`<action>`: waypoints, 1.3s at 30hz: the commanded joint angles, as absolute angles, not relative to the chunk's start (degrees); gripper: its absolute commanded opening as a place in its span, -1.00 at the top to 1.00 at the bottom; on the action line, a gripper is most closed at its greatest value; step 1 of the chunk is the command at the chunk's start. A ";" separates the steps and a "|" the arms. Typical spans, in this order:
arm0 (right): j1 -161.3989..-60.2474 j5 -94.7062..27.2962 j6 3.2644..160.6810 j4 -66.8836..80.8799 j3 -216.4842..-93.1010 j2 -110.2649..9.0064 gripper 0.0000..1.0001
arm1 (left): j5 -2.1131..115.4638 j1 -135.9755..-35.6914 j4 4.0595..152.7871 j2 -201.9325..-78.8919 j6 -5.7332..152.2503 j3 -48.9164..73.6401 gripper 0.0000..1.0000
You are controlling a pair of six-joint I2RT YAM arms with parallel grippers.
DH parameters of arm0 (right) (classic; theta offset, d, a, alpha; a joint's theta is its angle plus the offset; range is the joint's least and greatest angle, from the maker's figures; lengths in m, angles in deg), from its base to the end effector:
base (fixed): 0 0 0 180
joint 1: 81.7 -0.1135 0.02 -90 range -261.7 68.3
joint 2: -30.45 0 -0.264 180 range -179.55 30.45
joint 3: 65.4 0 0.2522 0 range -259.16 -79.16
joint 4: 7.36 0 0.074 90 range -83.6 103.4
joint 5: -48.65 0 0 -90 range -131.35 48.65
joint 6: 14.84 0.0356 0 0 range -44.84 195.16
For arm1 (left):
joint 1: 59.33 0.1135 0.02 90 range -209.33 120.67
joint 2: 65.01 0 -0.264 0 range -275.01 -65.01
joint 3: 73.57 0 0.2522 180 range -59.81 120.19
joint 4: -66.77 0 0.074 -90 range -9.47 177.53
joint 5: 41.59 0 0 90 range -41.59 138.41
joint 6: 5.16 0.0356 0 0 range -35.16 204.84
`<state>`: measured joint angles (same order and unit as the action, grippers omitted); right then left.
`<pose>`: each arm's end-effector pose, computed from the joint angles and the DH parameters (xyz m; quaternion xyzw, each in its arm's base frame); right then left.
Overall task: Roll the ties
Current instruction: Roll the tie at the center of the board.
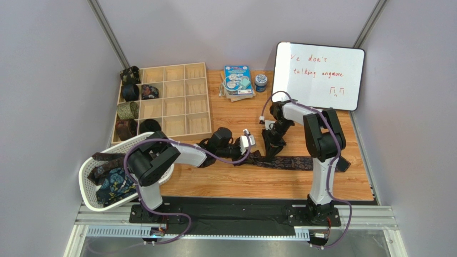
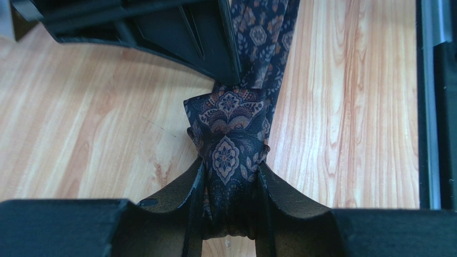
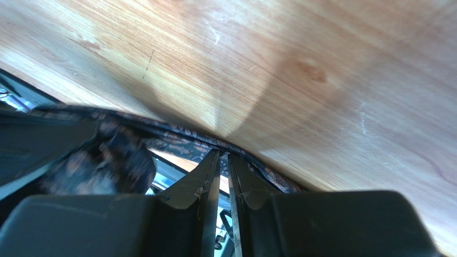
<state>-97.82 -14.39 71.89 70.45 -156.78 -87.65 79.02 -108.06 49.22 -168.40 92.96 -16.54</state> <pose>0.3251 0.1108 0.1306 0.1334 -0.9558 -0.2160 0.1481 0.2152 -0.2727 0.1374 0.5134 0.6662 -0.3834 0.3816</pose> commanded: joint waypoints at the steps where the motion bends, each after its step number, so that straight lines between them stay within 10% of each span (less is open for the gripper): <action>1: -97.78 -24.21 68.66 68.10 -157.03 -90.40 0.61 | 79.72 -107.24 52.13 -166.16 91.16 -16.39 0.68; 14: -97.87 -20.45 66.46 68.10 -158.78 -89.52 0.62 | 75.31 -107.41 62.68 -169.77 102.94 -15.95 0.69; 24: -97.87 -1.01 77.96 67.84 -161.69 -83.10 0.16 | 75.40 -108.11 64.44 -171.79 104.26 -14.98 0.65; 39: -101.03 0.14 77.89 64.76 -154.92 -83.72 0.32 | 74.34 -108.11 63.83 -172.41 102.68 -14.98 0.62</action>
<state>-100.39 0.11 78.53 65.73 -155.56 -85.49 77.47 -108.11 57.85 -169.49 102.12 -14.49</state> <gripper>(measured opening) 0.351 0.368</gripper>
